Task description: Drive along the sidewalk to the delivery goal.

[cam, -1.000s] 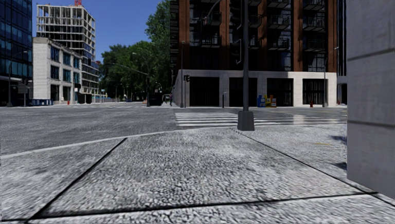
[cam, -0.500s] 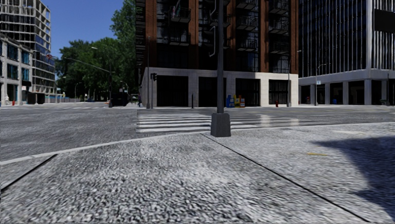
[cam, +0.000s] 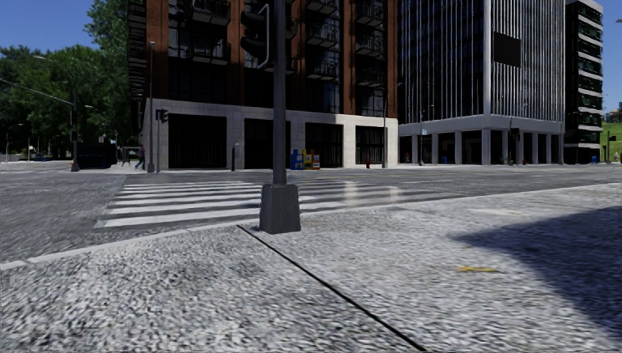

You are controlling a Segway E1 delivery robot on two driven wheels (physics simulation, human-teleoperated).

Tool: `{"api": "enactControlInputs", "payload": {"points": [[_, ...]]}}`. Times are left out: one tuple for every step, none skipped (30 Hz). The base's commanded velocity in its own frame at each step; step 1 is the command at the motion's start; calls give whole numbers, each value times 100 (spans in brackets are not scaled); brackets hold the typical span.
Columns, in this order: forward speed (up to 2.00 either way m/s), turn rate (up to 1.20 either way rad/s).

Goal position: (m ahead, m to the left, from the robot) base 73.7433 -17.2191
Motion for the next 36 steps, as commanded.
{"api": "enactControlInputs", "payload": {"points": [[200, -55], [200, -55], [200, -55], [200, -55], [200, -55], [200, -55], [200, -55], [200, -55], [200, -55], [200, -55], [200, -55], [200, -55], [200, -55], [200, -55], [200, -55], [200, -55], [200, -55], [200, -55], [200, -55], [200, -55], [200, -55], [200, -55], [200, -55], [200, -50], [200, -50], [200, -5], [200, 0], [200, 0], [200, 0], [200, 0], [200, 0], [200, 0], [200, 0], [200, 0], [200, 0], [200, 0]]}}
